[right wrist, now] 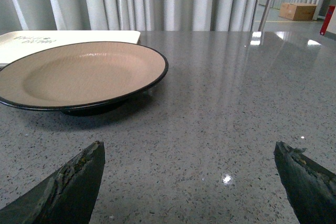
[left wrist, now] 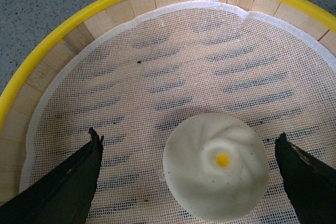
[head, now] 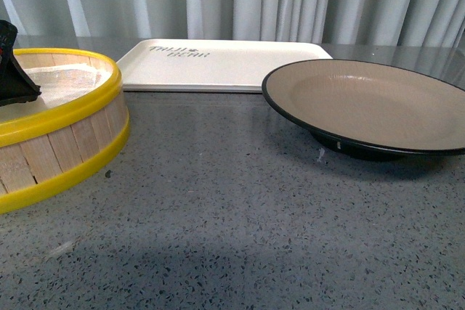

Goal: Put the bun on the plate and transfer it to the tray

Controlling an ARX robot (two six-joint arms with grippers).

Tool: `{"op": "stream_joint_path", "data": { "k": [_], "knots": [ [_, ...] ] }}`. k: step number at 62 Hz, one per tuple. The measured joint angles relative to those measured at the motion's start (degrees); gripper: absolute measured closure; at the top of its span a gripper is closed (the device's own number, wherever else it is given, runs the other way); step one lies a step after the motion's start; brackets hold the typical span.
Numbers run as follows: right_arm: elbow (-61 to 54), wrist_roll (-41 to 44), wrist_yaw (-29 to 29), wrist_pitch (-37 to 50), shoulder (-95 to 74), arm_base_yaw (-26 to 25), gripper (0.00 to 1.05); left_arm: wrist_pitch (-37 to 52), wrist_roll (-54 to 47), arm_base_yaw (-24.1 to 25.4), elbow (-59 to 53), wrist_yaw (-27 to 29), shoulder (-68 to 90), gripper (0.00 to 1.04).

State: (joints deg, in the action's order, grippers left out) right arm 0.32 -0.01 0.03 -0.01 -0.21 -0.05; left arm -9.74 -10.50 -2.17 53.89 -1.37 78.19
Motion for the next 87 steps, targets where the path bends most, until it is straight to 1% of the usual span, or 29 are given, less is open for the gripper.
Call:
{"op": "stream_joint_path", "data": {
  "k": [5, 8, 16, 18, 19, 29, 38, 40, 41, 59, 70, 79, 84, 87],
  "knots": [
    [0.0, 0.0, 0.0, 0.0, 0.0, 0.0, 0.08, 0.02, -0.04, -0.11, -0.02, 0.13, 0.0, 0.07],
    [0.0, 0.0, 0.0, 0.0, 0.0, 0.0, 0.08, 0.02, -0.31, -0.15, -0.02, 0.26, 0.0, 0.11],
    [0.0, 0.0, 0.0, 0.02, 0.0, 0.0, 0.08, 0.11, -0.83, -0.31, -0.02, 0.44, 0.02, 0.32],
    [0.0, 0.0, 0.0, 0.0, 0.0, 0.0, 0.08, 0.11, -0.94, -0.33, -0.02, 0.55, 0.02, 0.36],
    [0.0, 0.0, 0.0, 0.0, 0.0, 0.0, 0.08, 0.15, -1.07, -0.35, -0.02, 0.55, 0.02, 0.39],
    [0.0, 0.0, 0.0, 0.0, 0.0, 0.0, 0.08, 0.13, -1.22, -0.63, -0.02, 0.52, 0.02, 0.63],
    [0.0, 0.0, 0.0, 0.0, 0.0, 0.0, 0.08, -0.13, -1.25, -1.07, 0.02, 0.55, 0.0, 0.94],
    [0.0, 0.0, 0.0, 0.0, 0.0, 0.0, 0.08, -0.39, -1.25, -1.14, 0.13, 0.35, 0.0, 1.0],
    [0.0, 0.0, 0.0, 0.0, 0.0, 0.0, 0.08, -0.46, -1.16, -1.18, 0.22, 0.35, -0.02, 1.02],
    [0.0, 0.0, 0.0, 0.0, 0.0, 0.0, 0.08, -2.05, -0.87, -1.77, 2.49, -0.33, -1.55, 1.01],
    [0.0, 0.0, 0.0, 0.0, 0.0, 0.0, 0.08, -3.45, 0.2, -2.95, 6.19, -0.39, -1.84, 1.01],
    [0.0, 0.0, 0.0, 0.0, 0.0, 0.0, 0.08, -4.2, 1.51, -5.84, 10.78, -0.28, -1.75, 1.01],
    [0.0, 0.0, 0.0, 0.0, 0.0, 0.0, 0.08, -4.17, 2.21, -8.68, 14.25, -0.17, -1.22, 1.01],
    [0.0, 0.0, 0.0, 0.0, 0.0, 0.0, 0.08, -4.17, 2.54, -11.21, 16.7, 0.33, -0.48, 1.01]
  ]
}}
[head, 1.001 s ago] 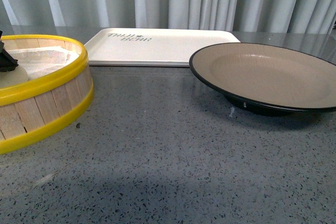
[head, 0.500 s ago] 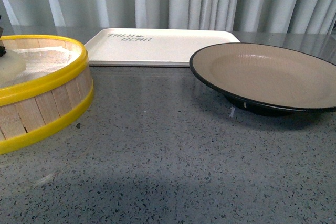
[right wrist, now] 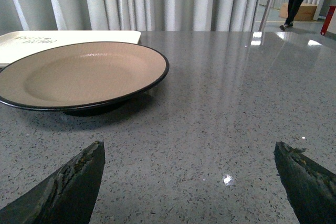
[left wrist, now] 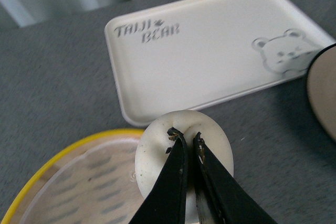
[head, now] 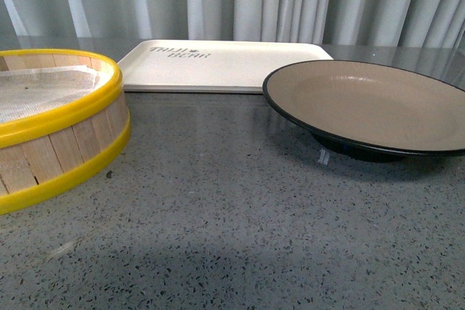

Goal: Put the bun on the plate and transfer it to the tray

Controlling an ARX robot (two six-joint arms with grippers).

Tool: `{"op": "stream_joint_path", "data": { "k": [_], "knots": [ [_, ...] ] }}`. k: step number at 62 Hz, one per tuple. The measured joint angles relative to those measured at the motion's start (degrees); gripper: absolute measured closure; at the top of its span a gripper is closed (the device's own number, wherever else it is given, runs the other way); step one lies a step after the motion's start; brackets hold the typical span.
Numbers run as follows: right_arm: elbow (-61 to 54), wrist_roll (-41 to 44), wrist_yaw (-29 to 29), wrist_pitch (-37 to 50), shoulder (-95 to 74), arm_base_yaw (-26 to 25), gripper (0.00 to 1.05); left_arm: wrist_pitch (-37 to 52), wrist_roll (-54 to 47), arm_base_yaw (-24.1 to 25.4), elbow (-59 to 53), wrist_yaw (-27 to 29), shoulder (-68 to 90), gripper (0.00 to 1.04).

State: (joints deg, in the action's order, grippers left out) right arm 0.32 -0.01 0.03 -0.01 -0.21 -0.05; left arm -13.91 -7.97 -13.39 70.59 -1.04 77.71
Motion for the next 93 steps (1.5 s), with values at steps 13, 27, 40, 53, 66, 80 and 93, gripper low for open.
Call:
{"op": "stream_joint_path", "data": {
  "k": [13, 27, 40, 53, 66, 80, 93],
  "knots": [
    [0.0, 0.0, 0.0, 0.0, 0.0, 0.0, 0.08, 0.44, 0.0, -11.85, 8.24, 2.91, 6.82, 1.01],
    [0.0, 0.0, 0.0, 0.0, 0.0, 0.0, 0.08, 0.9, -2.32, -23.67, 15.76, 5.73, 17.64, 1.01],
    [0.0, 0.0, 0.0, 0.0, 0.0, 0.0, 0.08, 1.11, -4.26, -30.21, 21.27, 6.69, 26.18, 1.01],
    [0.0, 0.0, 0.0, 0.0, 0.0, 0.0, 0.08, 1.09, -7.43, -32.79, 25.27, 8.63, 32.26, 1.01],
    [0.0, 0.0, 0.0, 0.0, 0.0, 0.0, 0.08, -1.07, -9.31, -33.09, 31.21, 9.77, 38.25, 1.01],
    [0.0, 0.0, 0.0, 0.0, 0.0, 0.0, 0.08, -3.96, -10.19, -31.69, 34.93, 10.01, 41.72, 1.01],
    [0.0, 0.0, 0.0, 0.0, 0.0, 0.0, 0.08, -5.07, -11.32, -29.09, 35.85, 10.51, 42.27, 1.01]
  ]
}}
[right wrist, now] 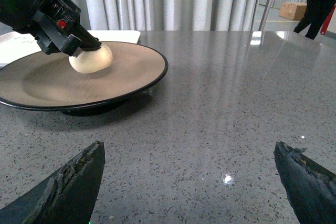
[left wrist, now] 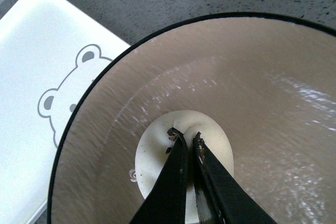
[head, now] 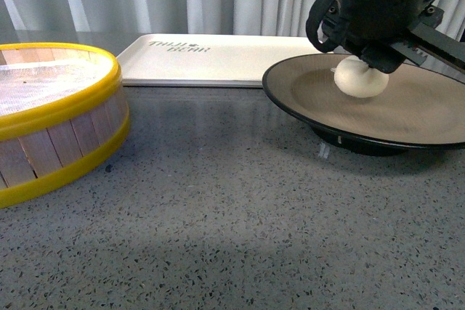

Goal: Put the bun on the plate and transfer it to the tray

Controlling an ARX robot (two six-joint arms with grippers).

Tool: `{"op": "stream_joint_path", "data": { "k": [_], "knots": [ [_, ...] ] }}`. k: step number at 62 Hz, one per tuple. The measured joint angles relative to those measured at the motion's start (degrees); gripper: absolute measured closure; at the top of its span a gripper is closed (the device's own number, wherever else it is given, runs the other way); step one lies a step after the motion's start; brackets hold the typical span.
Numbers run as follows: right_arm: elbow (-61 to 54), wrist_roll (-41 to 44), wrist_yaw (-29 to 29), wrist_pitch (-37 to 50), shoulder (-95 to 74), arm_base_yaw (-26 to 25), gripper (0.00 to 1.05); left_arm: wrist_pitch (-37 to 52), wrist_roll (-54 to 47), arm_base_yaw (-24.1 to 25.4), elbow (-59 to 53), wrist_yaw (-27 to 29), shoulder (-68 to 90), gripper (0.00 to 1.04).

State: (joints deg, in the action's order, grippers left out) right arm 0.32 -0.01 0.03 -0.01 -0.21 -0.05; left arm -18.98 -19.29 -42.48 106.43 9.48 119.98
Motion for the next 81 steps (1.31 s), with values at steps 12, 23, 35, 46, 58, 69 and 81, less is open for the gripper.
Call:
{"op": "stream_joint_path", "data": {
  "k": [12, 23, 35, 46, 58, 69, 81],
  "knots": [
    [0.0, 0.0, 0.0, 0.0, 0.0, 0.0, 0.08, -1.6, -1.05, 0.33, -0.13, -0.61, -0.02, 1.01],
    [0.0, 0.0, 0.0, 0.0, 0.0, 0.0, 0.08, -3.58, -0.15, 0.09, -0.5, -3.21, -0.22, 1.01],
    [0.0, 0.0, 0.0, 0.0, 0.0, 0.0, 0.08, -4.37, 0.07, -0.02, -1.01, -3.61, -1.22, 1.01],
    [0.0, 0.0, 0.0, 0.0, 0.0, 0.0, 0.08, -4.39, 0.37, 0.22, -1.01, -3.21, -1.29, 0.82],
    [0.0, 0.0, 0.0, 0.0, 0.0, 0.0, 0.08, -4.39, 0.79, 0.37, -1.01, -3.19, -1.31, 0.54],
    [0.0, 0.0, 0.0, 0.0, 0.0, 0.0, 0.08, -4.48, 1.46, 0.37, -1.01, -3.45, -1.4, 0.27],
    [0.0, 0.0, 0.0, 0.02, 0.0, 0.0, 0.08, -3.19, 2.45, 0.9, -1.25, -4.79, -3.56, 0.06]
  ]
}}
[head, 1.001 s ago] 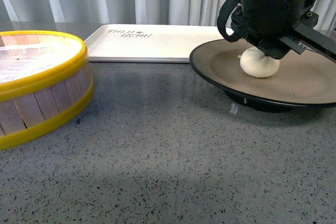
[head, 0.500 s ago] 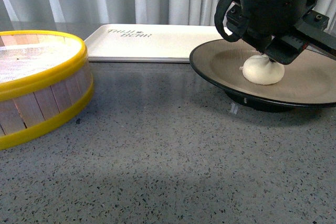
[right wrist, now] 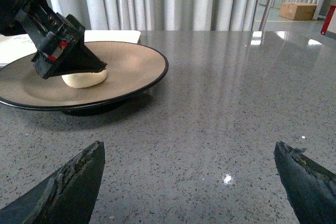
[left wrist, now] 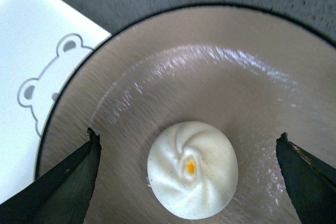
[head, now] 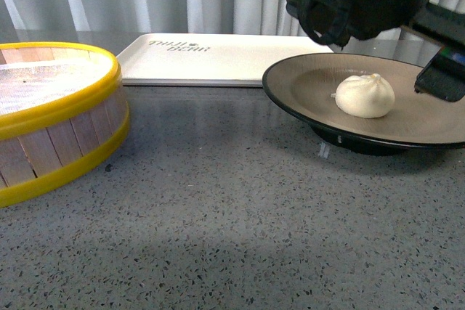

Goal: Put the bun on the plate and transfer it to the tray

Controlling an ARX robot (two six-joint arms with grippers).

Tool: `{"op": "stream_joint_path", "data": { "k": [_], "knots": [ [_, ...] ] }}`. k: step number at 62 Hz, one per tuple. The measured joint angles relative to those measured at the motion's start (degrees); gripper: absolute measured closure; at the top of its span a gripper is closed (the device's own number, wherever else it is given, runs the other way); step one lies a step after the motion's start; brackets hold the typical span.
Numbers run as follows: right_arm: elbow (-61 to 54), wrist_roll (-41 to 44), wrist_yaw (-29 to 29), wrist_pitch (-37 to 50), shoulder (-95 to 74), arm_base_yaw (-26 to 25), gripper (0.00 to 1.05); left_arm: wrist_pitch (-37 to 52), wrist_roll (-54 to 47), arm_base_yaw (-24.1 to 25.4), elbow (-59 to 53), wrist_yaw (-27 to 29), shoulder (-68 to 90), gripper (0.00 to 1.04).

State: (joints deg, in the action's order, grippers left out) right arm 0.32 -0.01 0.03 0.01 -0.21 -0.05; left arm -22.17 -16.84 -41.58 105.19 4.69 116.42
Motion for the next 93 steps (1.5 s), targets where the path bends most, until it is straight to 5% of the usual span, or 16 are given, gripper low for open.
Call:
{"op": "stream_joint_path", "data": {
  "k": [20, 33, 44, 51, 69, 93],
  "knots": [
    [0.0, 0.0, 0.0, -0.02, 0.0, 0.0, 0.08, 15.72, 5.62, 8.37, -16.59, 1.68, -22.64, 0.07],
    [0.0, 0.0, 0.0, -0.02, 0.0, 0.0, 0.08, 20.33, 9.49, 22.36, -36.39, 0.24, -43.36, 0.07],
    [0.0, 0.0, 0.0, -0.02, 0.0, 0.0, 0.08, 18.43, 11.28, 39.98, -50.49, -11.3, -57.53, 0.07],
    [0.0, 0.0, 0.02, -0.02, 0.0, 0.0, 0.08, 33.66, 15.56, 41.75, -65.51, -4.46, -66.64, 0.35],
    [0.0, 0.0, 0.0, -0.02, 0.0, 0.0, 0.08, 40.26, 16.79, 41.57, -88.41, -4.63, -81.24, 1.01],
    [0.0, 0.0, 0.0, -0.02, 0.0, 0.0, 0.08, 40.76, 16.96, 41.57, -98.14, -4.66, -90.71, 1.01]
  ]
}}
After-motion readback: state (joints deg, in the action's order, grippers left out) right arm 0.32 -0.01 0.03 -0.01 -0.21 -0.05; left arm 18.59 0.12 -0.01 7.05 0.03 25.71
